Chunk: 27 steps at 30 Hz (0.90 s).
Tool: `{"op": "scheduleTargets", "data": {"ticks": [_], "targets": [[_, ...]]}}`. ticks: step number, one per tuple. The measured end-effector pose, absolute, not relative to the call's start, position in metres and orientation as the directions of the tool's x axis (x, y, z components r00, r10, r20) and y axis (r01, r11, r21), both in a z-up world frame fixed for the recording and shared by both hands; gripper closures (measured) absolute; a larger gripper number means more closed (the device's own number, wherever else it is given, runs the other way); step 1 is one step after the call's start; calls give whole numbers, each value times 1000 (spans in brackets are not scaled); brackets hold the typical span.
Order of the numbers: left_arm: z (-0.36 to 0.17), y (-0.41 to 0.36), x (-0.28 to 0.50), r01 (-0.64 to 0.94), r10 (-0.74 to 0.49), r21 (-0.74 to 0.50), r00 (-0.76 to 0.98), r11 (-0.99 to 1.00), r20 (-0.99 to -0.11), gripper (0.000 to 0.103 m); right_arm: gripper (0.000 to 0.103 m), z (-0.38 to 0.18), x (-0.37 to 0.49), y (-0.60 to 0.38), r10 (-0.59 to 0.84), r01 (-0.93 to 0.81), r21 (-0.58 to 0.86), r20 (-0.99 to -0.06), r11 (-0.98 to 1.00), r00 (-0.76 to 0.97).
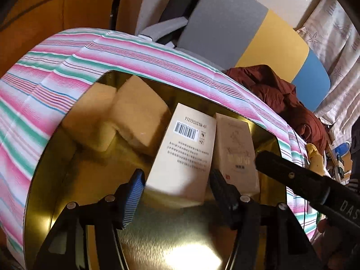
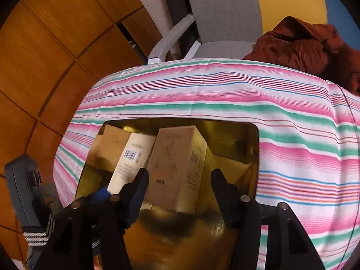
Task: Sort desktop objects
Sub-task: 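Move both tools back toward the remaining snack packets and sponge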
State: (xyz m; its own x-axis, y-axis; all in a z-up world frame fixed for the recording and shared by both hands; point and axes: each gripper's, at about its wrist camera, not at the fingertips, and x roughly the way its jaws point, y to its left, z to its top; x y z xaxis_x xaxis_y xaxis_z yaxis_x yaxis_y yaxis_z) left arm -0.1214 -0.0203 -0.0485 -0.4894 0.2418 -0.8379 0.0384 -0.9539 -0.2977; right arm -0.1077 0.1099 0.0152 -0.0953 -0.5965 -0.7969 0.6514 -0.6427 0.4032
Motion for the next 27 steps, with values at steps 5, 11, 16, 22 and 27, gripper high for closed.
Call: {"op": "scheduleTargets", "data": {"ticks": [5,11,16,22,27], "targets": [[-41,-33,-97,95,247,-344,-522,-934,-816,42,44,28,-98,136,-635,665,414,-763,-622,-118],[-34,-26,-75,135,207,-324,-532,-936,-821,42,37,43,-86,169,-639,689,369,-748,-624,-178],[-29,-8,-53,107,198,-297,-534,-949,-822,42,37,45,-82,206,-624,714,321,-754,-622,-204],[-12,34,-26,-11,198,-235,-575,-972,-794,42,37,35,-88,263,-571,708,262,-785,-656,-239],[-1,81,-6,-153,240,-185,-590,-971,-771,42,37,22,-99,310,-525,677,236,-812,-697,-257]]}}
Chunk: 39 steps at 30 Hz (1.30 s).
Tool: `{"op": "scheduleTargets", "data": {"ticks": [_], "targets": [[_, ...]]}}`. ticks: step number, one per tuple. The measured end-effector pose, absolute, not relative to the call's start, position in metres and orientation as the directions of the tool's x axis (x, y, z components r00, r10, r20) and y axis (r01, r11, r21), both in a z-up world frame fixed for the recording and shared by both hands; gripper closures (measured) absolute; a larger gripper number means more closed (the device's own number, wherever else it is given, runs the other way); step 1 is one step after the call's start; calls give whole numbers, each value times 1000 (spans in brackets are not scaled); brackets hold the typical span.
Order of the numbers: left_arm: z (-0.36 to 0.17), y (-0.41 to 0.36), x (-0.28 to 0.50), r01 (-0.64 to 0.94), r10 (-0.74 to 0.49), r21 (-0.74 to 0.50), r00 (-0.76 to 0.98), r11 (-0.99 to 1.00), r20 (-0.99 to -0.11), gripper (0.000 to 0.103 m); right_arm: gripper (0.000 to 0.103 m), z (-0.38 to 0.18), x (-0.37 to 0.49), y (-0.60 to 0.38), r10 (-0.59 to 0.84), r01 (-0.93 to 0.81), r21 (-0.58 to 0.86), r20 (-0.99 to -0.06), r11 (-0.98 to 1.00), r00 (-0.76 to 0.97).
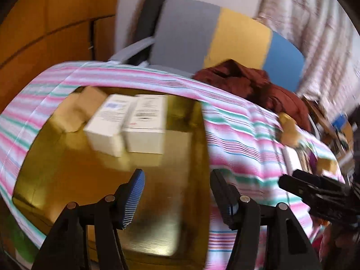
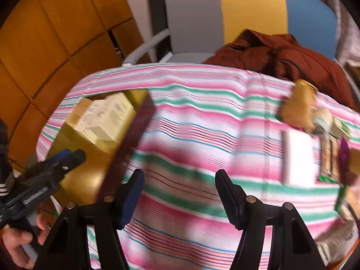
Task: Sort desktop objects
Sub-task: 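Move both tools back toward the remaining snack packets and sponge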
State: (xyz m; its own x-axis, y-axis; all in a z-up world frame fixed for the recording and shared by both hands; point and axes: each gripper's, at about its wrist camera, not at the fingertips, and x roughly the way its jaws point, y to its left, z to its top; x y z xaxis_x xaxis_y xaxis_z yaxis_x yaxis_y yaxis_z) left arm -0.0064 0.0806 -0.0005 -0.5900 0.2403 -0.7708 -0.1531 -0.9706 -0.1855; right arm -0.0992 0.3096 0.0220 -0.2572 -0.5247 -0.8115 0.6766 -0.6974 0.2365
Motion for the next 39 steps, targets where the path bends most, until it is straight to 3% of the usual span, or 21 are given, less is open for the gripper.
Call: {"op": "scheduleTargets", "data": {"ticks": [6,11,20,32,35,39], "targets": [[0,132,13,-267,313,-191,-555,-944,-770,42,37,10,-134,371,-436,587,204,-853,-784,-286],[-8,169,31,-333,315,-146,-537,-931,-782,42,34,9,-178,420,-304,508,88,-882,-857,-360],[-30,198,46,-372,325,-151,-467,-916,-823,42,37,-17,-243,467,-226,409,66,-907,-910,-356],[-35,222,35,-381,296,-117,-453,-917,-841,42,40,-50,-278,473,-285,324,177,-901,-929,-328],[-37,234,32,-390,302,-124,-437,-912,-847,42,51,-57,-285,479,-266,301,173,-916,-938,-300],[-41,251,26,-407,311,-132,-413,-904,-856,42,53,-55,-285,487,-272,295,189,-924,-937,-270]]}}
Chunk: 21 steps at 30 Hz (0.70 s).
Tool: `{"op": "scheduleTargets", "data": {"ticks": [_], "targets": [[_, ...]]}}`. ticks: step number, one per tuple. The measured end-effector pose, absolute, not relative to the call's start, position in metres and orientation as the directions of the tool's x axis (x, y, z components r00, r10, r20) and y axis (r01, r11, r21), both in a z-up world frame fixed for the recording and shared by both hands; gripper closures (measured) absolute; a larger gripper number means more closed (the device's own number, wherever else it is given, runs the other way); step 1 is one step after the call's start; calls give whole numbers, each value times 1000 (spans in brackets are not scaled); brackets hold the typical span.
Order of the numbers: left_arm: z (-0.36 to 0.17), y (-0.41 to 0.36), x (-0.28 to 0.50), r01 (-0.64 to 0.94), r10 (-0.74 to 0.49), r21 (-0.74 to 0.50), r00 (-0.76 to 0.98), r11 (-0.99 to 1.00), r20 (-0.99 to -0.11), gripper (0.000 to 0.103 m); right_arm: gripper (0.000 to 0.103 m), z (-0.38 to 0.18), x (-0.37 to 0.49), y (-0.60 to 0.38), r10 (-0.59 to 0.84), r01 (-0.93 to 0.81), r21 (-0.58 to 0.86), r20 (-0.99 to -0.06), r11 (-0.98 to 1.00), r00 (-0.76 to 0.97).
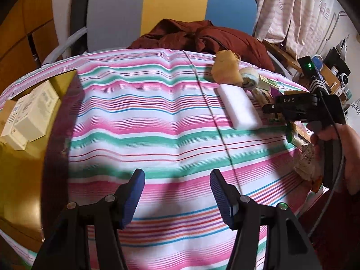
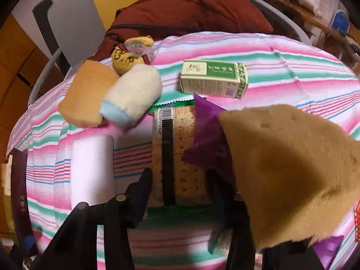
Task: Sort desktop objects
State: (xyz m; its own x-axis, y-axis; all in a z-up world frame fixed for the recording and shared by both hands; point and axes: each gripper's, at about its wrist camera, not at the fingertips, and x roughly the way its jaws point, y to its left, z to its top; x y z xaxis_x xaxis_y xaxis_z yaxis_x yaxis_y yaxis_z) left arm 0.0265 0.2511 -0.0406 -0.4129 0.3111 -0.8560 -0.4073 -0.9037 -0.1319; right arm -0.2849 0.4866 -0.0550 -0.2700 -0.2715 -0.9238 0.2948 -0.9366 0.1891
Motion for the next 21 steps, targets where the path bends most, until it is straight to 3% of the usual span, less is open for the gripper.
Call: {"op": "scheduleTargets", "data": {"ticks": [10,21], "targets": [[-45,305,-8,-407,304,-142,-367,-902,-879,42,54,-53,-272,491,-298,316,230,-936,-920,-187],[-44,371,-27,-496,296,-77,-381,-865,-876,41,53,-51,-270,490,-221,344,146,-956,-927,-191]]}}
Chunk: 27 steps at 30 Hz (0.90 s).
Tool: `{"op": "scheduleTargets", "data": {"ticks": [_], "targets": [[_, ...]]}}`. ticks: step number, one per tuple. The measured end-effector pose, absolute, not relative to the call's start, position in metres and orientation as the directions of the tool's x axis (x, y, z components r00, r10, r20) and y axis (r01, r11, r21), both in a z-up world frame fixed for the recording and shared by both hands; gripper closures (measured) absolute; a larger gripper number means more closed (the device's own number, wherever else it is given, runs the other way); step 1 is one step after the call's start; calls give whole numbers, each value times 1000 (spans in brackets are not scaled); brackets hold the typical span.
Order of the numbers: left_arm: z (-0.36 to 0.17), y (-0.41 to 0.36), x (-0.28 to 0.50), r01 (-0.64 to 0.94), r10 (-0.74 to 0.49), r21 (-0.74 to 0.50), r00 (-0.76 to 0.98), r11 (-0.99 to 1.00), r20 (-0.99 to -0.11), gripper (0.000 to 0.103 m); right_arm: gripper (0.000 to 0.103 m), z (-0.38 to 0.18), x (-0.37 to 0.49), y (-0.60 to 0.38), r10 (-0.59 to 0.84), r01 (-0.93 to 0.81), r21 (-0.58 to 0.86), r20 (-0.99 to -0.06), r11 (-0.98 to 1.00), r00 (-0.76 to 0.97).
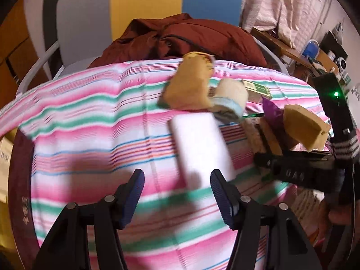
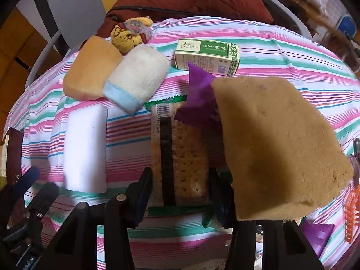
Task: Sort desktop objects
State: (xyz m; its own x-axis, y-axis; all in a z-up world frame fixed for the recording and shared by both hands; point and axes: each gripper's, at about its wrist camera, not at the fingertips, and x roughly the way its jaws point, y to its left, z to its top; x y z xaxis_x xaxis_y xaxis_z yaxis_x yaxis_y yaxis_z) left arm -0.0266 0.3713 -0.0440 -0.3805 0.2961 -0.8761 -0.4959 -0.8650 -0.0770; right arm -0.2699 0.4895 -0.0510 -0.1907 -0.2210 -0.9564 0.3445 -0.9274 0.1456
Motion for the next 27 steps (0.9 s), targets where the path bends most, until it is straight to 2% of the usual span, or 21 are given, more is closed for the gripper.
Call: {"op": "scheduleTargets", "data": {"ticks": [7,16,21,25,27], "targets": [[-56,398,-35,-506,335,-137,-324,-851,-885,41,53,-48,-271,493,-256,322,191,-951,-927,-173],[-64,410,-34,-512,277,-33,-409,-859,-869,41,54,-46,-271,492,-244,327,178,-954,-928,-175],[-68,403,-32,-492,296,-47,-442,-869,-847,35,54,-44,-268,488,-226,335,157,-957,-929,-181],[-74,394,-33,-468,322,-80,-462,-880,-826,23,54,-43,-266,485,-225,334,155,-957,-930,-182],[-76,392,-31,-473,337,-87,-476,-877,-813,21,54,-42,-265,484,-227,332,158,-957,-930,-181]]}}
